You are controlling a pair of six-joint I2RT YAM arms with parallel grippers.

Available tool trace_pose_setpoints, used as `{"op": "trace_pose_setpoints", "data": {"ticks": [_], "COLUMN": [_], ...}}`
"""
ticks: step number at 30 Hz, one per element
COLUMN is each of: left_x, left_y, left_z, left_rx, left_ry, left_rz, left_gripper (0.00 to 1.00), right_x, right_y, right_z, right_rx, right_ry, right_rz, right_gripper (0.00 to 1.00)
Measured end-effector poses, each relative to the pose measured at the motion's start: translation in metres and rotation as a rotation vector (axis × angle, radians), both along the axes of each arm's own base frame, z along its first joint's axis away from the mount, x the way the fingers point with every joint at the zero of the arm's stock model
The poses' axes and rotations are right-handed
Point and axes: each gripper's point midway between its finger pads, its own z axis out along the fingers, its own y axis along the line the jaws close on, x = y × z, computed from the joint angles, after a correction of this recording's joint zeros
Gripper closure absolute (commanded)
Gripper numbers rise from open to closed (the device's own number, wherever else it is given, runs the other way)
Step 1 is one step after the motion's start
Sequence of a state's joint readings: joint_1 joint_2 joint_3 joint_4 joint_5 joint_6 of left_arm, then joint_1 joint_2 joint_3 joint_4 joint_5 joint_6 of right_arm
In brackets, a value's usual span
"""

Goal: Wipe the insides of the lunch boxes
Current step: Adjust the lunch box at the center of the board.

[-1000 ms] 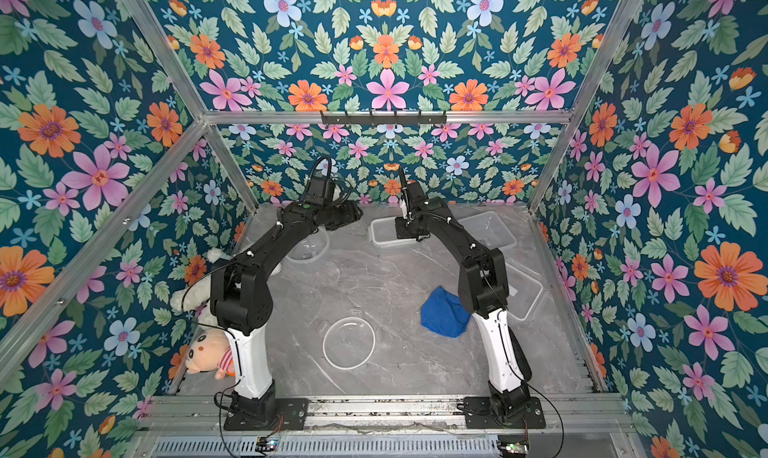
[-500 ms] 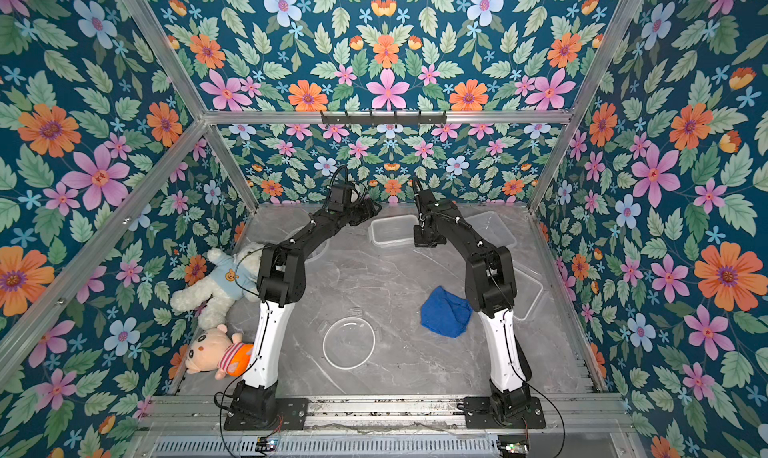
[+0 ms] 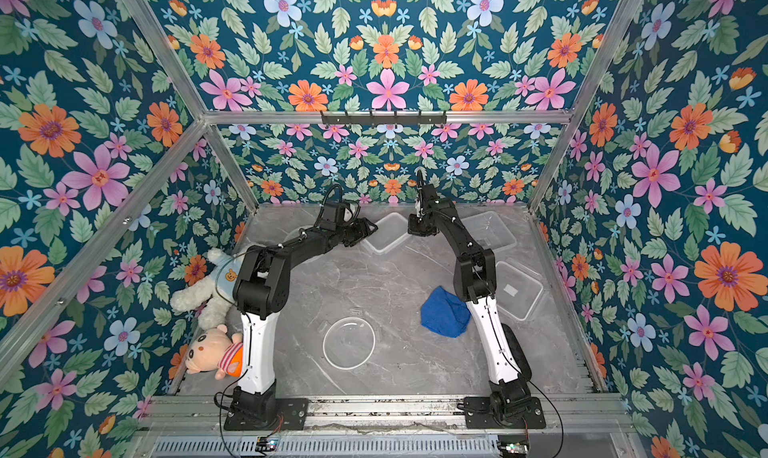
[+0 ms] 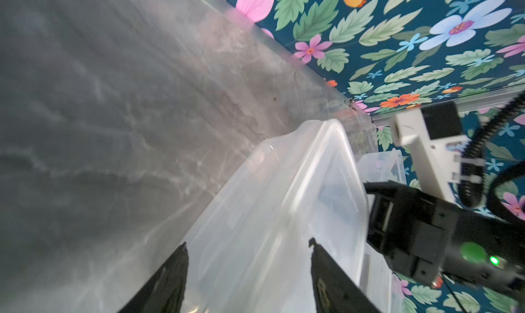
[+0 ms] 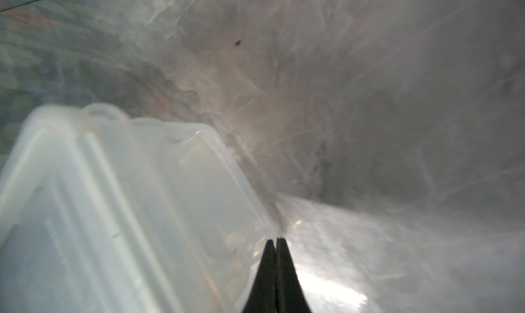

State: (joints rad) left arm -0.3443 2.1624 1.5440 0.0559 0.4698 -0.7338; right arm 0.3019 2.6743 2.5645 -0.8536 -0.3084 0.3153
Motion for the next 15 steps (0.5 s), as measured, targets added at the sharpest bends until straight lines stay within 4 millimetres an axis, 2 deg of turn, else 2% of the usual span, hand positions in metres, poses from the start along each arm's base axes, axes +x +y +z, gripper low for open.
{"op": "trace_pose_setpoints", "data": {"ticks": [3, 5, 7, 11, 13, 15], "left_x": [-0.015, -0.019, -0.023, -0.02, -0.016, -0.013], "left_y": [0.008, 0.01, 0.011, 0.015, 0.018, 0.02], "left_z": [0.008, 0.014, 0.018, 0.029, 0.032, 0.031], "left_rx": [0.003, 0.004, 0.006, 0.049, 0.064, 0.082], "left_ry": [0.009, 0.006, 0.007, 0.009, 0.008, 0.01], "left_rz": [0.009, 0.012, 0.011, 0.025, 0.029, 0.04], "left_gripper": [0.3, 0.3, 0.28, 0.28, 0.28, 0.28], "right_x": [-0.001, -0.004, -0.01, -0.016, -0.019, -0.028], "right_y": [0.015, 0.016, 0.01, -0.017, -0.029, -0.031], "right_z": [0.006, 0.012, 0.022, 0.06, 0.073, 0.075], "right_rx": [0.073, 0.087, 0.089, 0.084, 0.086, 0.097], "right_ry": [-0.011, -0.025, -0.034, -0.105, -0.145, -0.159], "right_rz": [0.019, 0.024, 0.011, -0.045, -0.068, -0.074], "right_gripper": [1.0, 1.0, 1.0, 0.97, 0.92, 0.76]}}
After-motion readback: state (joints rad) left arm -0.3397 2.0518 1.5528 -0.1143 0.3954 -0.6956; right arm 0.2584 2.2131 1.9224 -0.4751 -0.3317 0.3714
